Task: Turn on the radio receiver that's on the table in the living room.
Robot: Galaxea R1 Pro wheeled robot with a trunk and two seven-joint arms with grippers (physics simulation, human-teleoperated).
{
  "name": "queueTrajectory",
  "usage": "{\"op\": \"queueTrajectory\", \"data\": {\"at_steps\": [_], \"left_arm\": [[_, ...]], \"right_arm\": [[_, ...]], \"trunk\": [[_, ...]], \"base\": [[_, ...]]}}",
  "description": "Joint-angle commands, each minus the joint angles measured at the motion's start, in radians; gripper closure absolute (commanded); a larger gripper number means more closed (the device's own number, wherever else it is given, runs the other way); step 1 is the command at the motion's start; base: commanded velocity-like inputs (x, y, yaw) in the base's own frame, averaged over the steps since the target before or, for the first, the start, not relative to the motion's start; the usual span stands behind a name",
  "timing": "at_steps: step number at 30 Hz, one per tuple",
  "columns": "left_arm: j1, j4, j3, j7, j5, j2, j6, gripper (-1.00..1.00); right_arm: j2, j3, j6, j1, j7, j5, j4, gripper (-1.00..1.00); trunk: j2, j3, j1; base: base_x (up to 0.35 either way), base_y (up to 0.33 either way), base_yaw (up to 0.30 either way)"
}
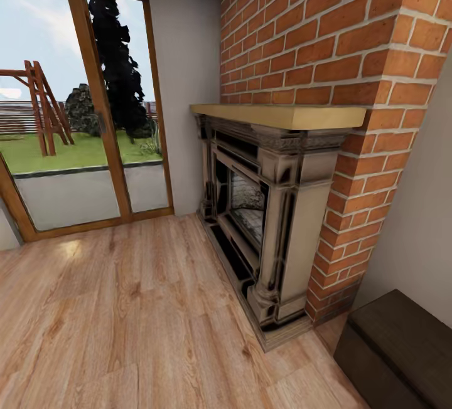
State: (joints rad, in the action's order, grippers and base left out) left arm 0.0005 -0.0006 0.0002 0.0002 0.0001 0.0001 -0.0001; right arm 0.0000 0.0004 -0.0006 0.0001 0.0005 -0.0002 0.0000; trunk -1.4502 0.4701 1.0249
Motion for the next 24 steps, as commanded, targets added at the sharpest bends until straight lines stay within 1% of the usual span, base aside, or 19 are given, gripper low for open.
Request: {"op": "queueTrajectory", "data": {"at_steps": [1,2,6,12,14,24], "left_arm": [[0.006,-0.005,0.002,0.002,0.001,0.002,-0.001,-1.00],[0.006,-0.008,-0.001,0.002,0.001,0.001,-0.001,-1.00],[0.006,-0.008,-0.001,0.002,0.001,0.002,-0.003,-1.00],[0.007,-0.027,0.003,0.003,0.001,0.001,-0.037,-1.00],[0.007,-0.027,0.003,0.003,0.002,0.001,-0.045,-1.00],[0.007,-0.027,0.003,0.003,0.002,0.001,-0.046,-1.00]], "right_arm": [[0.006,0.005,-0.005,-0.003,0.005,-0.002,-0.003,-1.00],[0.011,0.011,-0.007,-0.003,0.011,0.000,-0.003,-1.00],[0.010,0.034,-0.007,-0.003,0.013,-0.001,-0.003,-1.00],[0.013,0.067,-0.026,-0.005,0.013,-0.018,-0.005,-1.00],[0.012,0.079,-0.027,-0.005,0.013,-0.018,-0.005,-1.00],[0.012,0.135,-0.027,-0.005,0.013,-0.018,-0.005,-1.00]], "trunk": [[0.000,0.000,0.000],[0.000,0.000,0.000],[0.000,0.000,0.000],[0.000,0.000,0.000],[0.000,0.000,0.000],[0.000,0.000,0.000]], "base": [[0.000,0.000,0.000],[0.000,0.000,0.000],[0.000,0.000,0.000],[0.000,0.000,0.018],[0.000,0.000,0.207],[0.000,0.000,0.280]]}}
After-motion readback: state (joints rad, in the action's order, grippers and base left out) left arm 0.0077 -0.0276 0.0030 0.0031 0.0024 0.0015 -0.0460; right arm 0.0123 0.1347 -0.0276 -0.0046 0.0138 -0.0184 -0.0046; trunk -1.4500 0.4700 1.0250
